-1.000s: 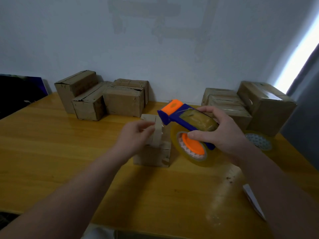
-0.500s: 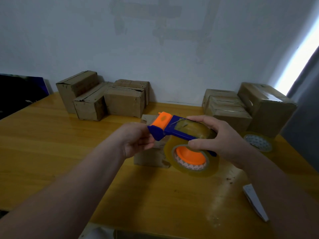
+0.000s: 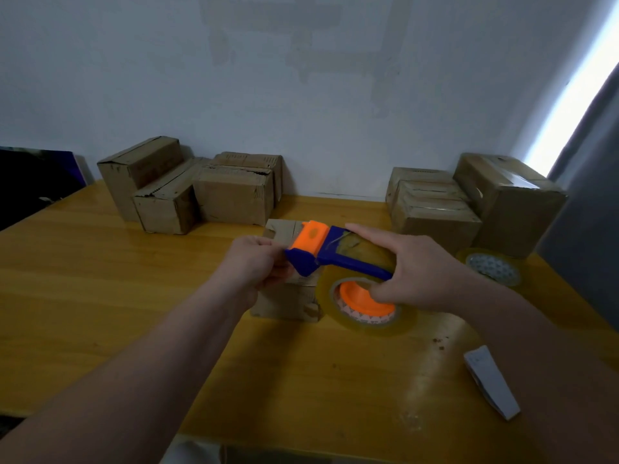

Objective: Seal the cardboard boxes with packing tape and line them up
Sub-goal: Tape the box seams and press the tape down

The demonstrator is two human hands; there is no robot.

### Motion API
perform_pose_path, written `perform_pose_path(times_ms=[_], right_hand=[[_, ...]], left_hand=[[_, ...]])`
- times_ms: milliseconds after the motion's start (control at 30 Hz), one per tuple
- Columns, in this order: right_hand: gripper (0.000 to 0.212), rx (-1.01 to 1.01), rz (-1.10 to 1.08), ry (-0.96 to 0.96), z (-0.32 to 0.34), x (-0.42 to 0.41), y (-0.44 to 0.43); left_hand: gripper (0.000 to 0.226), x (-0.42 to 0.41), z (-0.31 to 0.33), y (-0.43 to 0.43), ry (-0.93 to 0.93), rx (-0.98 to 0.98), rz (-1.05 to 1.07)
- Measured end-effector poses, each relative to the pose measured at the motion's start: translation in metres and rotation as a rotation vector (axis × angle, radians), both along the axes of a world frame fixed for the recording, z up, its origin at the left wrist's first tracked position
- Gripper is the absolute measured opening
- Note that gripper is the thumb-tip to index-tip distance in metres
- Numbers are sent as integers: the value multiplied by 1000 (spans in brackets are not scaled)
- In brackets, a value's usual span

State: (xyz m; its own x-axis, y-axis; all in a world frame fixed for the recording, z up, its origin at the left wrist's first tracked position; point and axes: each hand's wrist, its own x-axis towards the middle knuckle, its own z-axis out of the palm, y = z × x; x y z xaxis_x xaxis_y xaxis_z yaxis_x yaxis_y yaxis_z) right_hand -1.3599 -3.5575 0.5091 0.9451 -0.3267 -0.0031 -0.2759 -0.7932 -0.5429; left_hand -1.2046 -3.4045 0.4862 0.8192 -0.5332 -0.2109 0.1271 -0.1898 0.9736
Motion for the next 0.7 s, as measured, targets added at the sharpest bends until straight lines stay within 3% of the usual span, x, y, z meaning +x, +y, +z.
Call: perform_pose_path(times_ms=[300, 700], right_hand=[[91, -168, -23, 193, 10, -10, -29], [90, -240, 22, 253, -10, 2, -27]], left_hand=[[10, 29, -26, 34, -40, -46, 275], [22, 21, -62, 37, -73, -26, 426]])
